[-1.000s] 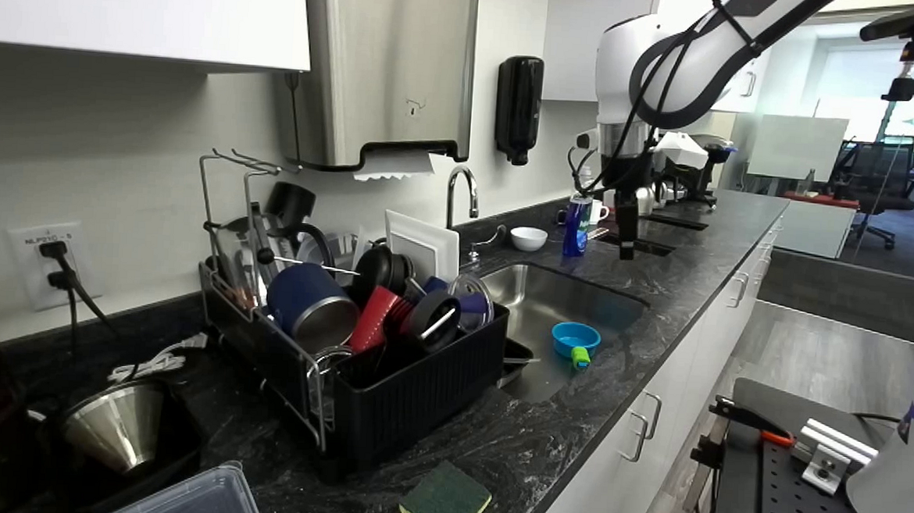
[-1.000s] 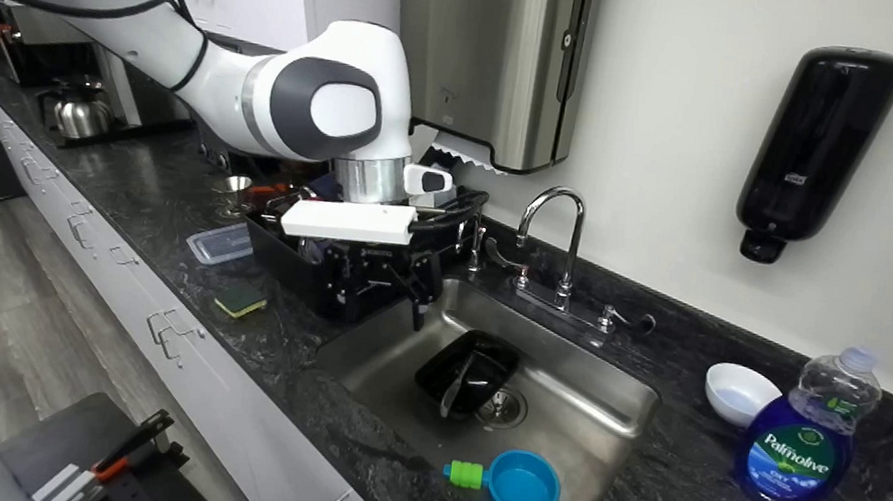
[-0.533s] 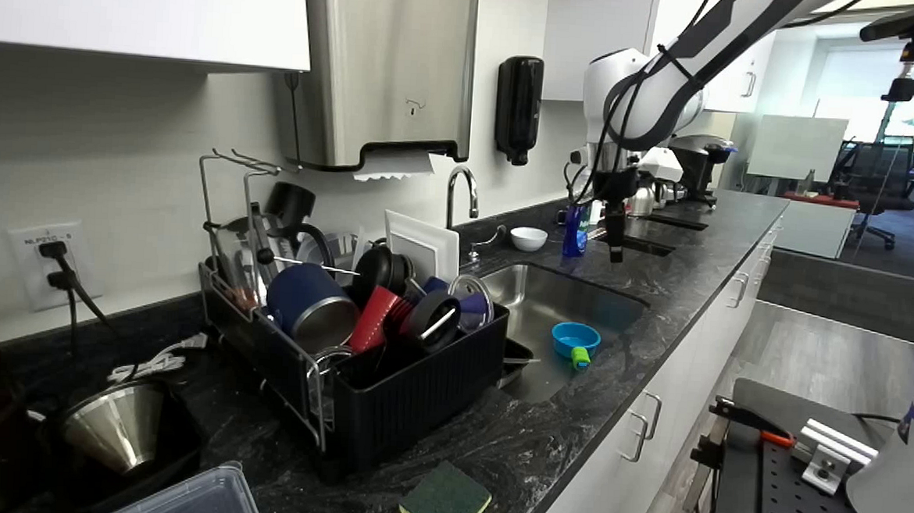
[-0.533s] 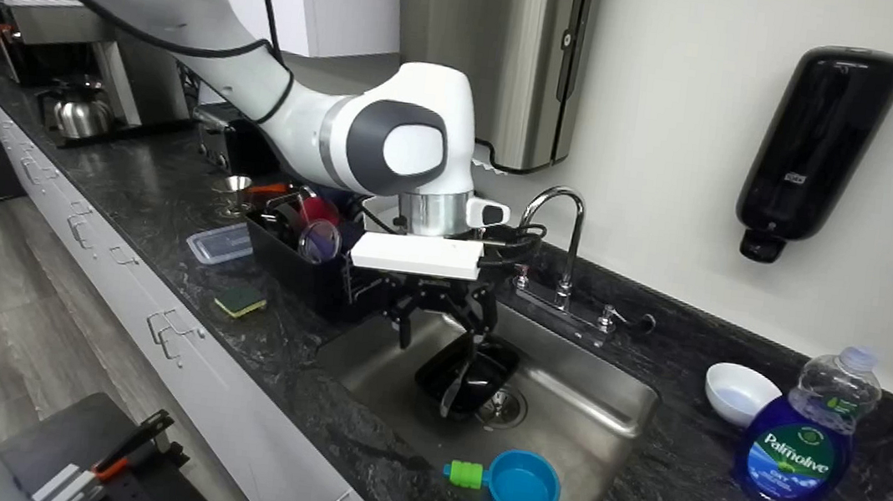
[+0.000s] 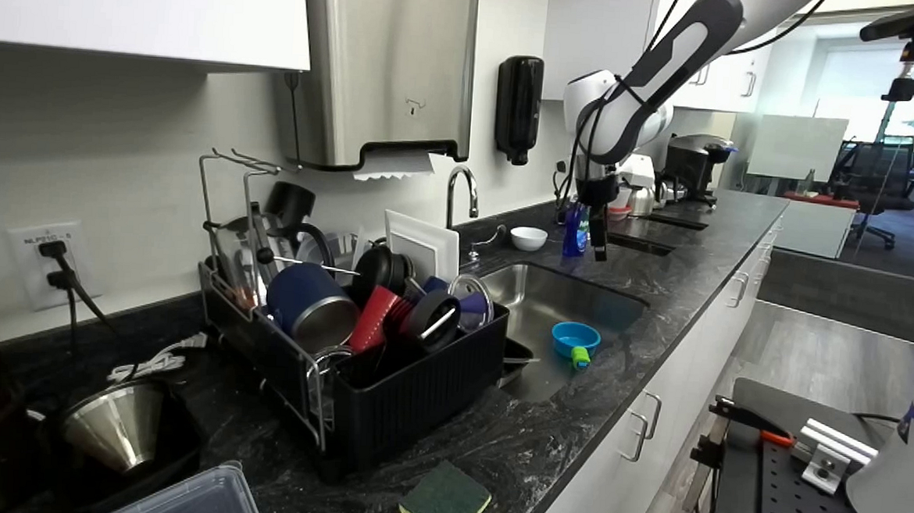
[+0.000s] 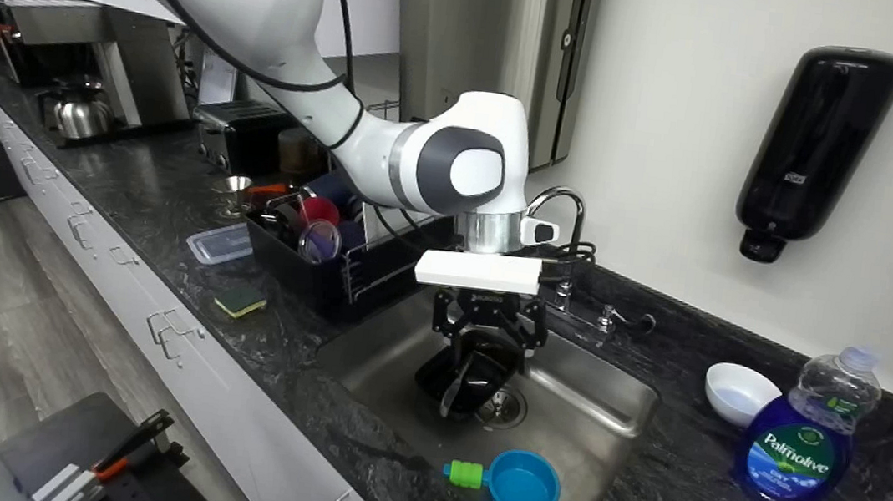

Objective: Take the blue pan out of the sink and place it on the dishrack

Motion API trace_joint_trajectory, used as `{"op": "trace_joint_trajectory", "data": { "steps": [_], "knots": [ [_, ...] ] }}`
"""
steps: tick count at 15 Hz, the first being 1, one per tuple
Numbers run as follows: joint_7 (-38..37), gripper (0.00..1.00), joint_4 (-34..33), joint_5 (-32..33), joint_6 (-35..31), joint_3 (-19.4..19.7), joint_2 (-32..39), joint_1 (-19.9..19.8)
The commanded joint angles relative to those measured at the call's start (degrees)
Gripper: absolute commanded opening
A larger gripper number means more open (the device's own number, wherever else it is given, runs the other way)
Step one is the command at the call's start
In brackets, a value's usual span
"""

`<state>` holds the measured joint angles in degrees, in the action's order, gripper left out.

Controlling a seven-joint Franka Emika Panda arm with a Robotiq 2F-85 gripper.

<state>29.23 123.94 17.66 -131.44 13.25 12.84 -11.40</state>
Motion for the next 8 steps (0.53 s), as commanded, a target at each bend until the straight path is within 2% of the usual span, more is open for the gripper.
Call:
{"op": "trace_joint_trajectory", "data": {
  "steps": [1, 8],
  "knots": [
    [2.91, 1.00, -5.21, 0.44, 0.75, -1.21, 4.73, -1.76],
    [3.08, 1.00, -10.98, 0.65, 1.26, -1.35, 11.23, -3.05]
  ]
}}
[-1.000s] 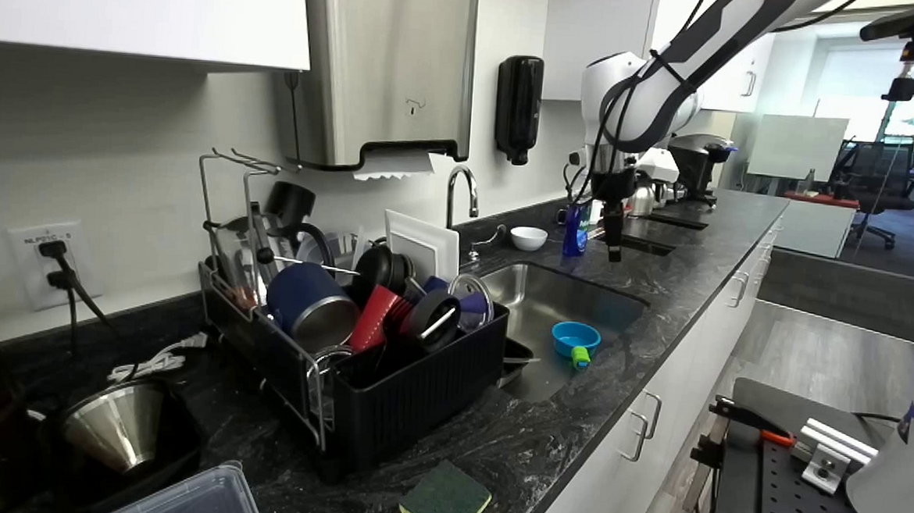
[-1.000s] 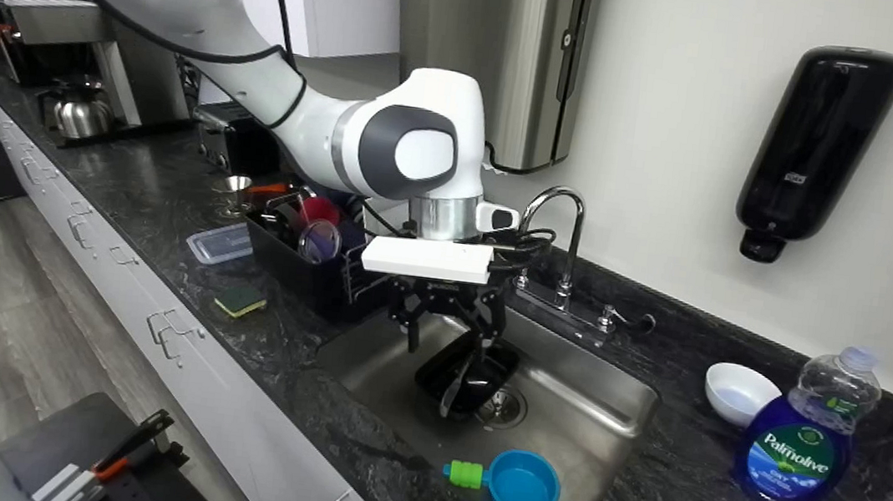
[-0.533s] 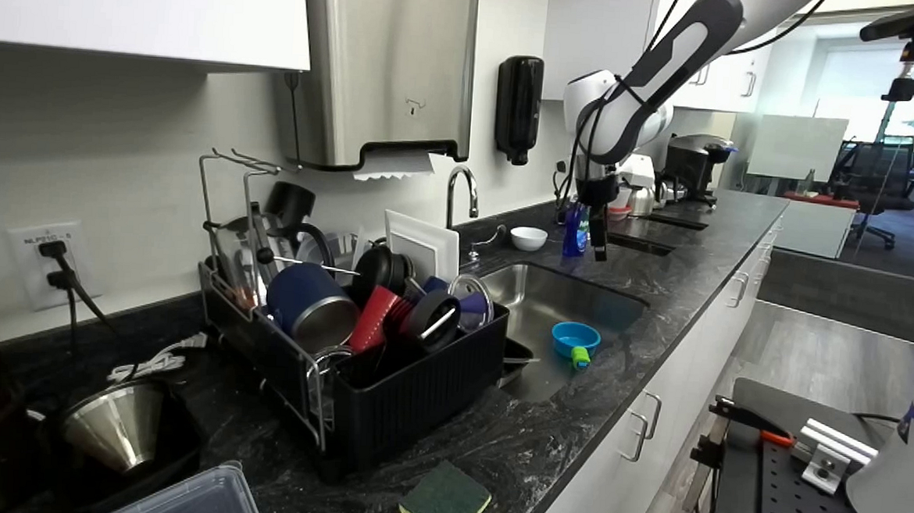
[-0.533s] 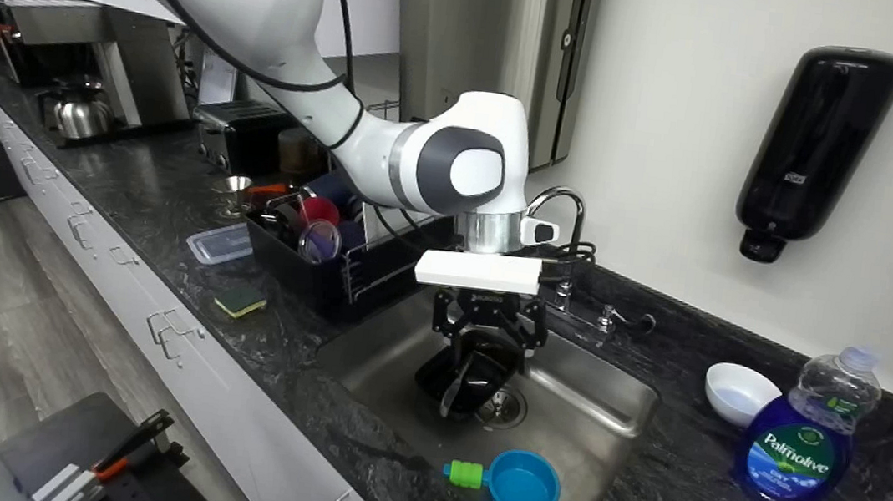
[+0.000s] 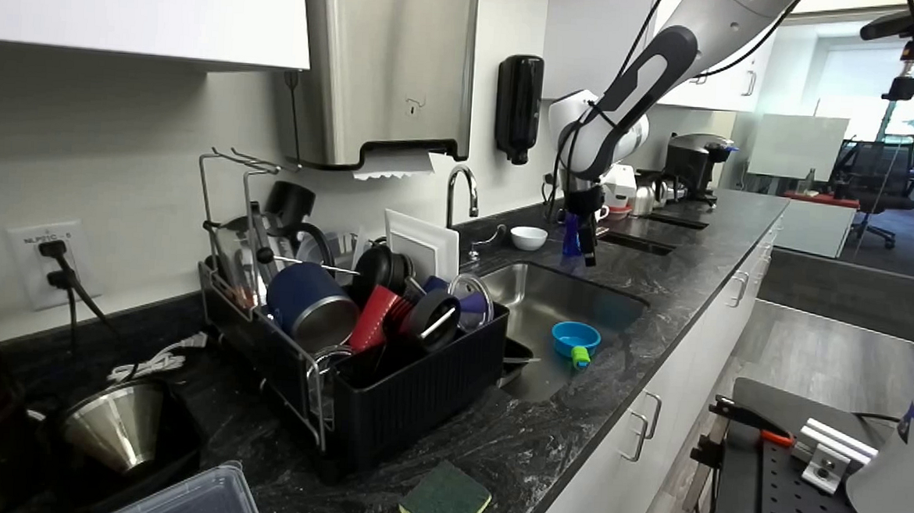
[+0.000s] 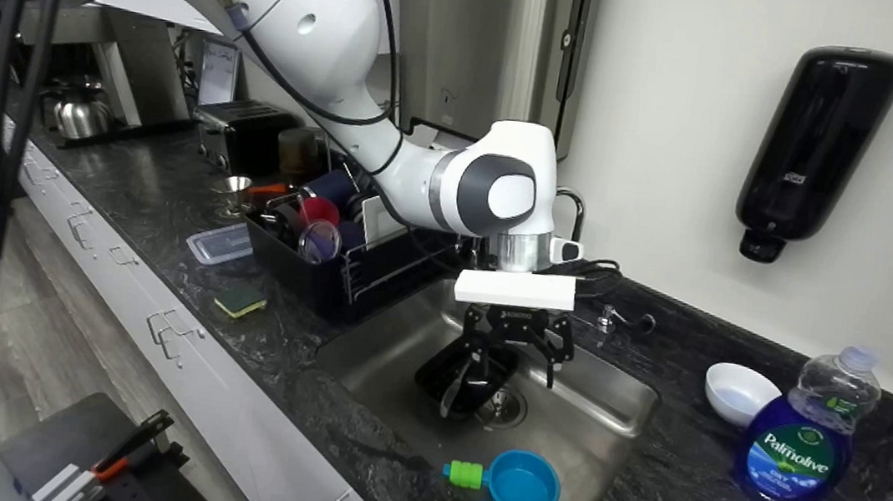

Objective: Take the blue pan out of the sink and place it on the dishrack

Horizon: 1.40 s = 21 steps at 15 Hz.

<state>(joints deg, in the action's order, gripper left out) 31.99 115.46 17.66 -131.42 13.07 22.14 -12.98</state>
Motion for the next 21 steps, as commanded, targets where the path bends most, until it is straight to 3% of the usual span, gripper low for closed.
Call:
{"op": "trace_joint_trajectory", "data": {
  "steps": [1, 12, 16, 21],
  "knots": [
    [-0.34, 1.00, -2.64, 1.17, 1.08, -0.93, 2.12, -1.41],
    [-0.45, 1.00, -1.88, 0.65, 0.32, -1.27, 1.61, -1.62],
    [3.64, 1.00, -3.44, -2.16, -1.98, -3.10, 4.14, -3.73],
    [14.65, 1.00, -5.39, -2.59, -6.31, -5.85, 8.37, -6.56]
  ]
}}
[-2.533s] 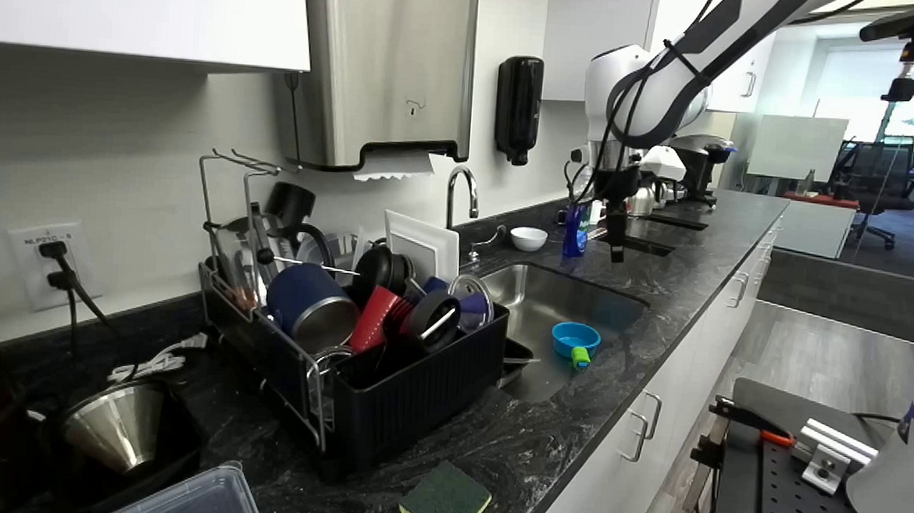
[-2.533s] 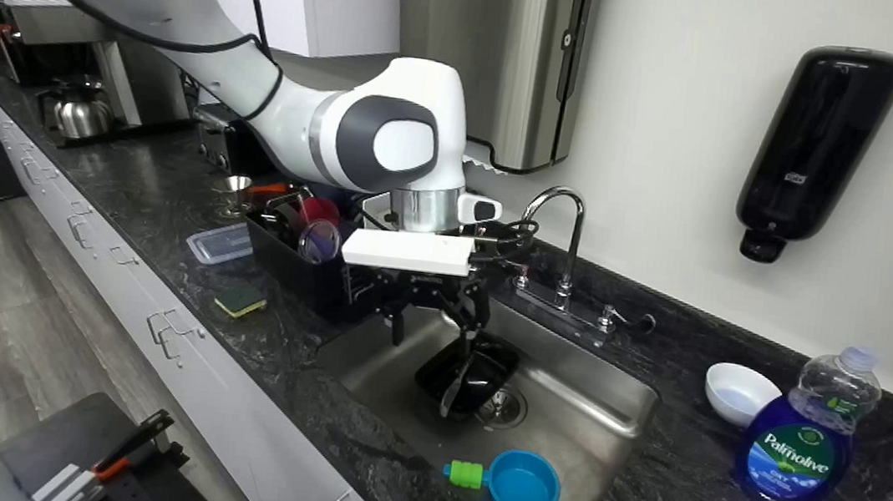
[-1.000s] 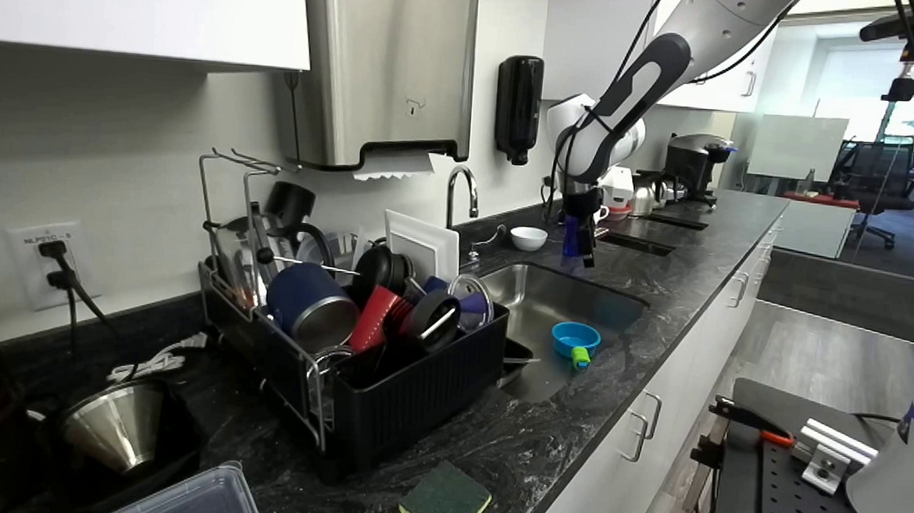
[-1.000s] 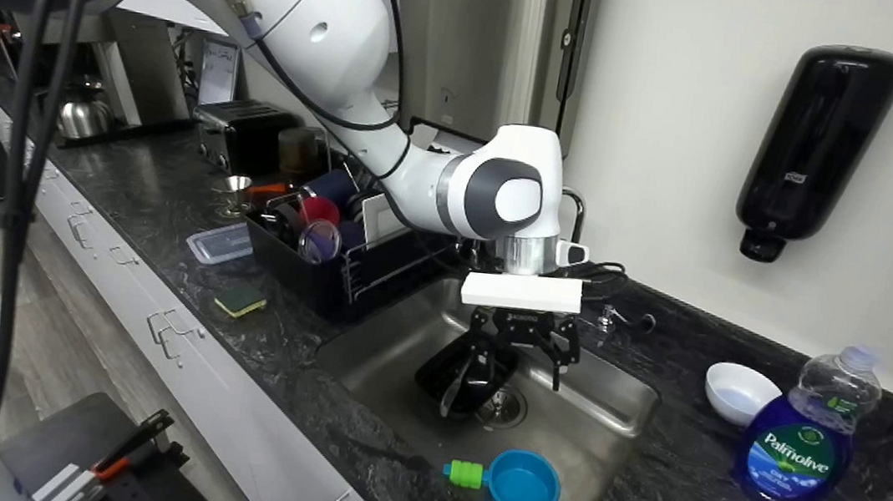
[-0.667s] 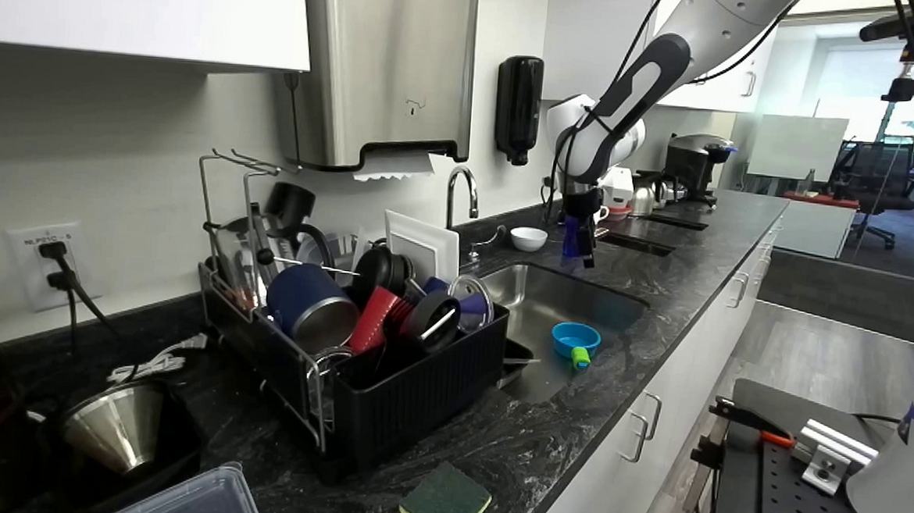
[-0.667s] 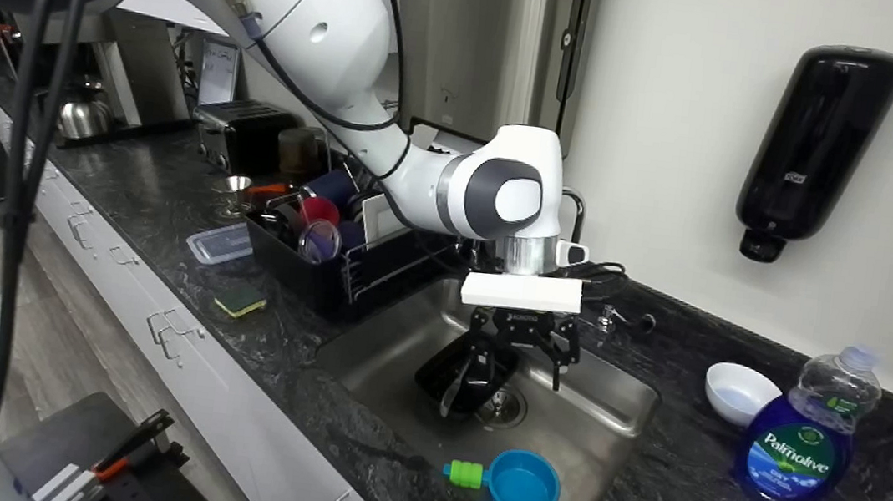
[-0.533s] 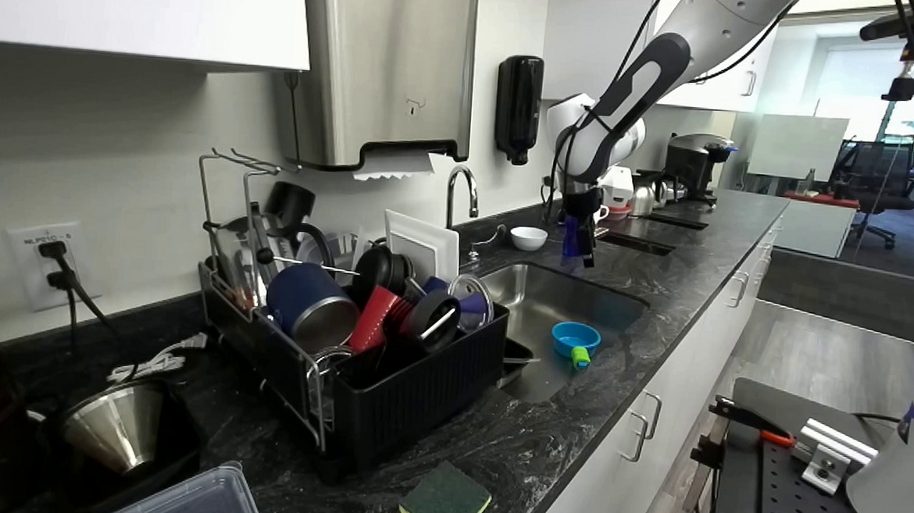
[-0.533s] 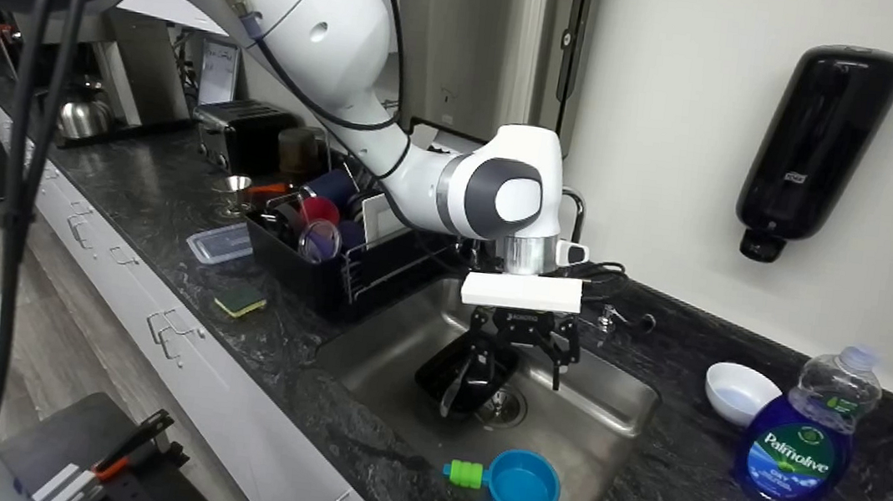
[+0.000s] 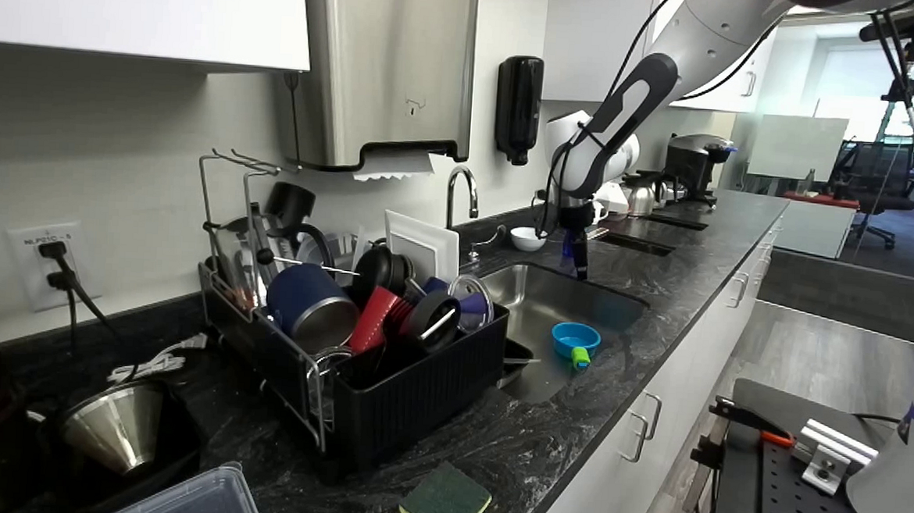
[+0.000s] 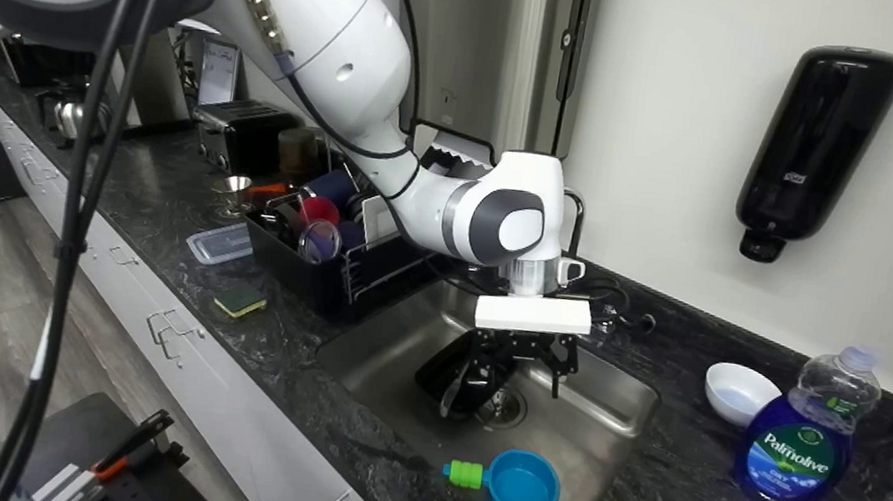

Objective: Take the blue pan out of the sink and place it on the dishrack

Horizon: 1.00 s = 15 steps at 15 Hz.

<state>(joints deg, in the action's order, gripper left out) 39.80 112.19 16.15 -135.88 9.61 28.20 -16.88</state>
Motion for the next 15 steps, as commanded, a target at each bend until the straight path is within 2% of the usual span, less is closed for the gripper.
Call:
{"op": "trace_joint_trajectory", "data": {
  "steps": [1, 4, 9, 15],
  "knots": [
    [8.72, 1.00, -2.83, -1.08, -2.07, -2.71, 3.07, -2.97],
    [14.76, 1.00, -5.21, -1.25, -2.19, -3.51, 5.43, -4.12],
    [29.69, 1.00, -9.68, -3.76, -0.66, -5.44, 9.55, -6.94],
    [37.67, 1.00, -14.40, -4.00, -1.11, -4.66, 15.30, -7.44]
  ]
}}
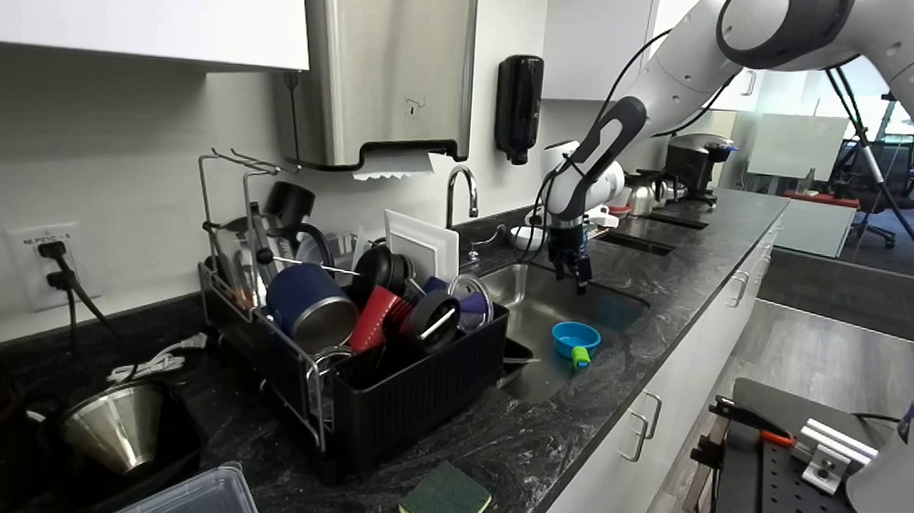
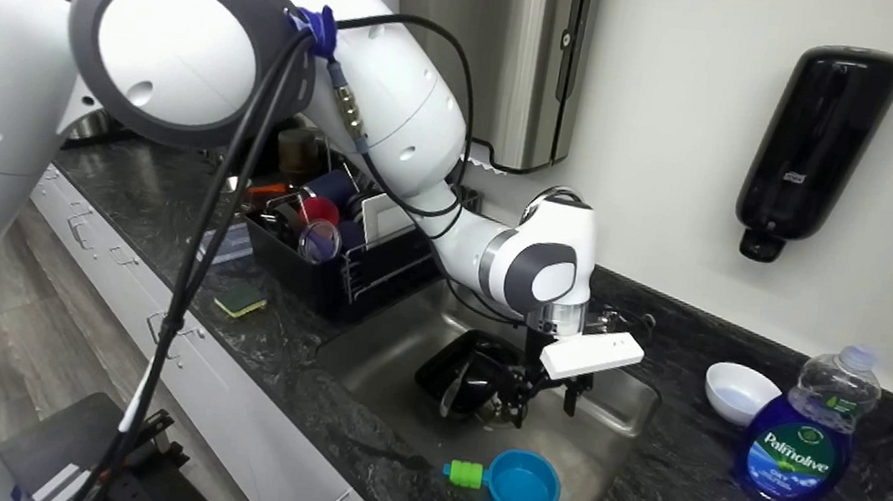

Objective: Take the blue pan out of the sink and place it on the dishrack

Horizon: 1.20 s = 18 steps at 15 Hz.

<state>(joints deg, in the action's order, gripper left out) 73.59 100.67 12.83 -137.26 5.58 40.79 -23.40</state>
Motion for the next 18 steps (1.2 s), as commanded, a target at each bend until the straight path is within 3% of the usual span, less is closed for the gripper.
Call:
{"op": "trace_joint_trajectory", "data": {
  "steps": [1, 9, 18],
  "knots": [
    [3.64, 1.00, -3.70, -0.81, 0.85, -0.34, 3.57, -0.68],
    [1.91, 1.00, -2.68, -0.42, 0.17, 0.45, 3.28, 0.23],
    [1.92, 1.00, -8.75, -1.63, -2.37, -1.05, 11.77, -0.08]
  ]
}}
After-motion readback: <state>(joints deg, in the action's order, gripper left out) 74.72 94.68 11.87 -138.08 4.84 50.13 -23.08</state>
